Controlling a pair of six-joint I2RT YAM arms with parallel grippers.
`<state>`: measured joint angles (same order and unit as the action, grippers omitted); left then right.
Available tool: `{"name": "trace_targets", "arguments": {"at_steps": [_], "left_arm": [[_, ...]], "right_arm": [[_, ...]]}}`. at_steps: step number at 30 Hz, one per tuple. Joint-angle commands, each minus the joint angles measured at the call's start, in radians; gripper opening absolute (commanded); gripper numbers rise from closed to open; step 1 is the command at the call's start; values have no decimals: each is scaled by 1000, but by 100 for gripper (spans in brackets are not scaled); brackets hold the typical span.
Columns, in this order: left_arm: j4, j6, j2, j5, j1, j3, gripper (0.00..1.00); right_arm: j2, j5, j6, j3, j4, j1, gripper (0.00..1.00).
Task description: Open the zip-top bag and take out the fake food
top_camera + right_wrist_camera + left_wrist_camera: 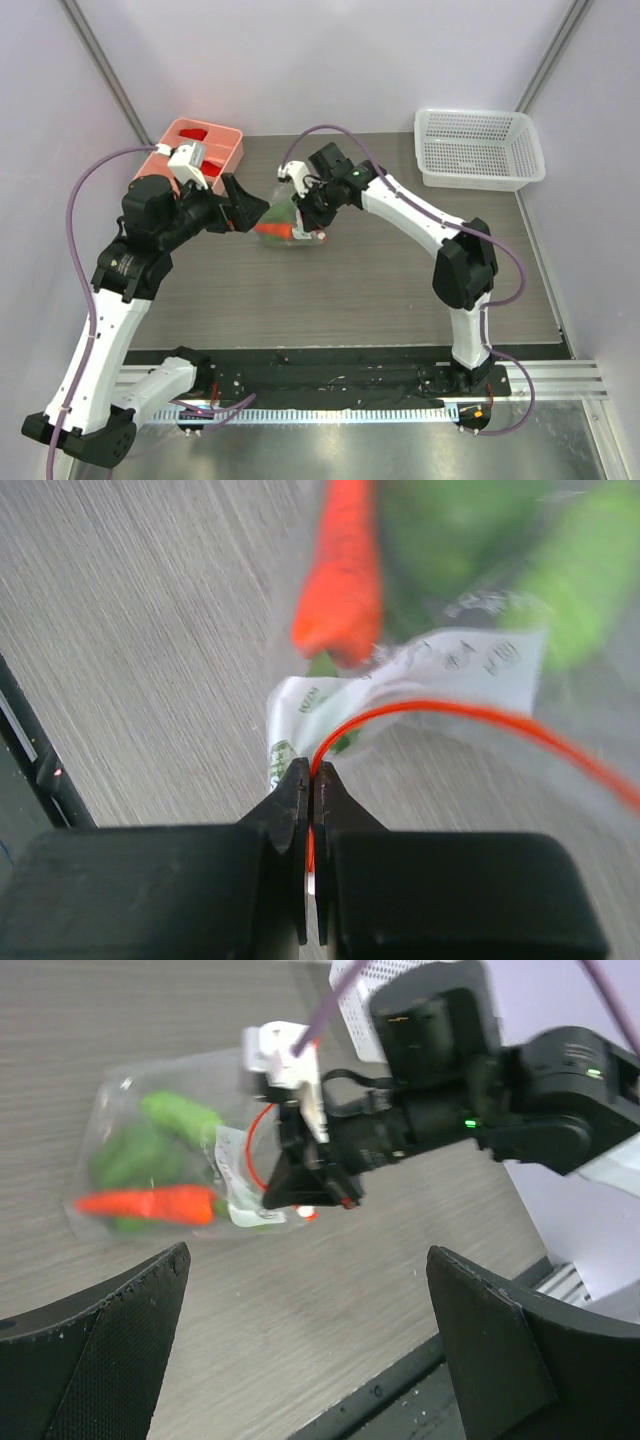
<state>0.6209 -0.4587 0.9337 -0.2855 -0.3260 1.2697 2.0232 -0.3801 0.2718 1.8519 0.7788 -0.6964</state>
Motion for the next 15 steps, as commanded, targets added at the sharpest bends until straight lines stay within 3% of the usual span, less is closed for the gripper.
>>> {"name": "trace_targets", "arguments": {"at_steps": [1, 5, 9, 11, 15], "left_arm": [[4, 11, -2, 51, 4, 56, 100], [-102, -78, -53, 100, 4, 11, 100], [-148, -119, -93, 132, 4, -29, 100], [-155, -124, -85, 117, 2, -33, 100], [-133, -65, -32, 16, 4, -32, 99]], "right_arm": [[-207, 26, 47, 3, -71, 40, 1], [-207, -20, 50, 117, -73, 43, 1], [-124, -98, 113, 271, 70, 46, 1], [-69, -105, 133, 340, 121, 47, 1], [-49, -85, 144, 313, 132, 48, 1]]}}
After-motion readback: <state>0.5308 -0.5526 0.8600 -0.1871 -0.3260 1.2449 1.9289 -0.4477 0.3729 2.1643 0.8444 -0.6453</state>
